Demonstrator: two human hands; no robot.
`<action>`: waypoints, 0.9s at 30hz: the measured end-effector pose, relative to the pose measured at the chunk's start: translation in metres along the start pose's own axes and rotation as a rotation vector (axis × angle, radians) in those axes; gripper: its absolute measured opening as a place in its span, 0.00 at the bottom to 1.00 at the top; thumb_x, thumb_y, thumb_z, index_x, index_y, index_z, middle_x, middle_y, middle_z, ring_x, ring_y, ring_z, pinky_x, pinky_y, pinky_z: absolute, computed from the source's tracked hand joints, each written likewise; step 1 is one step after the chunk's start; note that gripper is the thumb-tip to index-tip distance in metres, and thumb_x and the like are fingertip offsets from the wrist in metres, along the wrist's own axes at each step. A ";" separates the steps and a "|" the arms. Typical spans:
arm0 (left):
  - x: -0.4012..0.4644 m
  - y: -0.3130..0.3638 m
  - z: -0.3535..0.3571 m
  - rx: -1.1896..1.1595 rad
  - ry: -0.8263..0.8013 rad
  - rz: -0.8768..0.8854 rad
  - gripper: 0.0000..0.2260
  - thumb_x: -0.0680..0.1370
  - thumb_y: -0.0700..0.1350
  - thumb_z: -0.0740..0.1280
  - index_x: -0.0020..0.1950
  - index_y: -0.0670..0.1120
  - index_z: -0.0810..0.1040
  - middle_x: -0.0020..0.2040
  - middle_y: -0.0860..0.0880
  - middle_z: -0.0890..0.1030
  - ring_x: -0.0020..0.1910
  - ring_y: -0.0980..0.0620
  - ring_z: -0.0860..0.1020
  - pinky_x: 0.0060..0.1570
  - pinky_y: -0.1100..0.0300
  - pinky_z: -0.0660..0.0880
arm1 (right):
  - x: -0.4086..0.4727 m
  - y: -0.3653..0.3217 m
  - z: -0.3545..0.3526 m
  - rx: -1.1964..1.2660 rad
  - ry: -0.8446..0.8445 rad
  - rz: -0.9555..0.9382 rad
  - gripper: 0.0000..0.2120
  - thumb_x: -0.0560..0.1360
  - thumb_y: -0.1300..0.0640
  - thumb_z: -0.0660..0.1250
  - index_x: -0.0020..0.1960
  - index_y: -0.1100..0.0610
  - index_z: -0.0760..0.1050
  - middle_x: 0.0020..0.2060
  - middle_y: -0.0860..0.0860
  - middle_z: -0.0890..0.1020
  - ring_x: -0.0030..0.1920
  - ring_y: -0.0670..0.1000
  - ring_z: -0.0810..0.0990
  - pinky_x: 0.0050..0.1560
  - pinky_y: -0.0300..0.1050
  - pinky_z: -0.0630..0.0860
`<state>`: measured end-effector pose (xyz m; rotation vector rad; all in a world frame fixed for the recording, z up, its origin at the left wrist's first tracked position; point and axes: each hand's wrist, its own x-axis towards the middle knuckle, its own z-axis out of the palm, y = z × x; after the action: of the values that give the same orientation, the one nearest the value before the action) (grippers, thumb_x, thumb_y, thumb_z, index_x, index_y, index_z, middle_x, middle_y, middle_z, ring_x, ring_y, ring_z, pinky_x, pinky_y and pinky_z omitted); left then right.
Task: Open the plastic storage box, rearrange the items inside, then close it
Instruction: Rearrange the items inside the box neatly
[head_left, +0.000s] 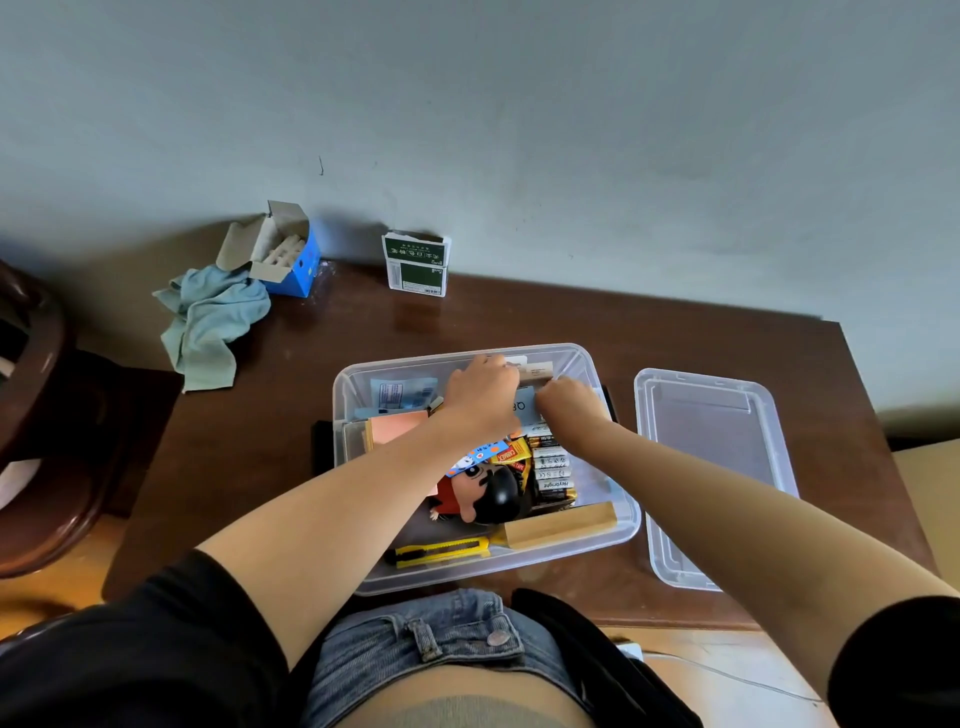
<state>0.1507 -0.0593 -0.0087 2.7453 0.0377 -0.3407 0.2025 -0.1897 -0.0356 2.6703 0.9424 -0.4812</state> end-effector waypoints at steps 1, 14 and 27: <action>0.000 0.000 0.000 -0.009 -0.002 -0.002 0.15 0.72 0.46 0.69 0.57 0.45 0.75 0.56 0.48 0.73 0.59 0.47 0.69 0.48 0.54 0.66 | 0.000 -0.001 0.001 0.040 0.005 0.013 0.11 0.74 0.71 0.59 0.53 0.64 0.76 0.48 0.58 0.80 0.48 0.58 0.80 0.42 0.45 0.74; -0.003 -0.001 -0.001 -0.012 -0.009 -0.013 0.16 0.72 0.46 0.69 0.59 0.45 0.75 0.57 0.47 0.73 0.60 0.47 0.69 0.49 0.54 0.67 | -0.008 -0.013 0.027 0.324 0.186 0.094 0.16 0.70 0.75 0.62 0.56 0.64 0.70 0.54 0.58 0.75 0.50 0.58 0.76 0.44 0.47 0.74; -0.001 -0.003 0.002 0.002 -0.013 0.009 0.14 0.73 0.47 0.69 0.57 0.44 0.77 0.57 0.47 0.73 0.59 0.46 0.69 0.47 0.53 0.67 | -0.038 -0.016 0.040 0.257 -0.404 0.044 0.37 0.74 0.69 0.61 0.76 0.68 0.43 0.76 0.61 0.48 0.76 0.59 0.51 0.73 0.48 0.57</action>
<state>0.1493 -0.0571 -0.0114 2.7440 0.0219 -0.3568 0.1555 -0.2127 -0.0597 2.6459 0.7407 -1.1473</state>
